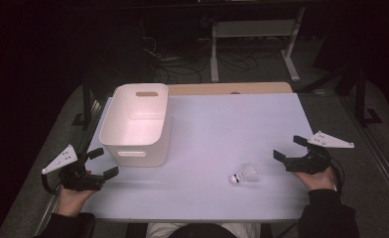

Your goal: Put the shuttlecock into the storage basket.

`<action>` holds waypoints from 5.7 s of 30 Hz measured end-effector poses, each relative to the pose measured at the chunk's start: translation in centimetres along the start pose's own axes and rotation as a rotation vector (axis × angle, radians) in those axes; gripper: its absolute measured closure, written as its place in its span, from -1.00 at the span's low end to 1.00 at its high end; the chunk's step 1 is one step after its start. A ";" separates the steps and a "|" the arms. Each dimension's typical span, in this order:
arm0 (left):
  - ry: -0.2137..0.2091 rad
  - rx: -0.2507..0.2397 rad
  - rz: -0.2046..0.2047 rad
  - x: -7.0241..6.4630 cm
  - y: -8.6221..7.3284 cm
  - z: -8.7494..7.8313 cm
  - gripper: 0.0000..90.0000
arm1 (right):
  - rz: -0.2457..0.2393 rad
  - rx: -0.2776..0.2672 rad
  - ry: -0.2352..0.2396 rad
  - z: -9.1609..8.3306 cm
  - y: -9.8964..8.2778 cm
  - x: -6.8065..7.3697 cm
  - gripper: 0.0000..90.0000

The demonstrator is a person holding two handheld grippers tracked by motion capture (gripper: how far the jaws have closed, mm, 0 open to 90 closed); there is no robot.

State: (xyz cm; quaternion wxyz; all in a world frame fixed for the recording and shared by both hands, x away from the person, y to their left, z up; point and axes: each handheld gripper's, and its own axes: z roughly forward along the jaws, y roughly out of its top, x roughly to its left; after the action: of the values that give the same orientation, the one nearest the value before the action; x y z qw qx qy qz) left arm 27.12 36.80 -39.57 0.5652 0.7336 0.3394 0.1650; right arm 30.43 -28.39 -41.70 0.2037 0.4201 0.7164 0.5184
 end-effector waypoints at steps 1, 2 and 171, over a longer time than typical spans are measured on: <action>0.000 -0.001 0.001 0.0 0.0 0.0 -1.00 | 0.001 0.000 -0.001 0.0 0.0 0.0 -1.00; 0.000 0.001 0.000 0.0 0.0 0.0 -1.00 | 0.000 -0.003 0.000 -0.1 0.0 0.0 -1.00; -0.237 0.320 0.407 -7.8 15.8 10.0 -1.00 | 0.001 0.014 0.052 0.2 0.0 0.3 -1.00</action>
State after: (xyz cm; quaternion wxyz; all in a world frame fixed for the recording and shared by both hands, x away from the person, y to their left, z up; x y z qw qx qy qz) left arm 32.77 22.23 -26.66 0.4335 0.8806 0.1385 0.1323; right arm 30.43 -28.04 -41.77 0.1818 0.4084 0.7248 0.5242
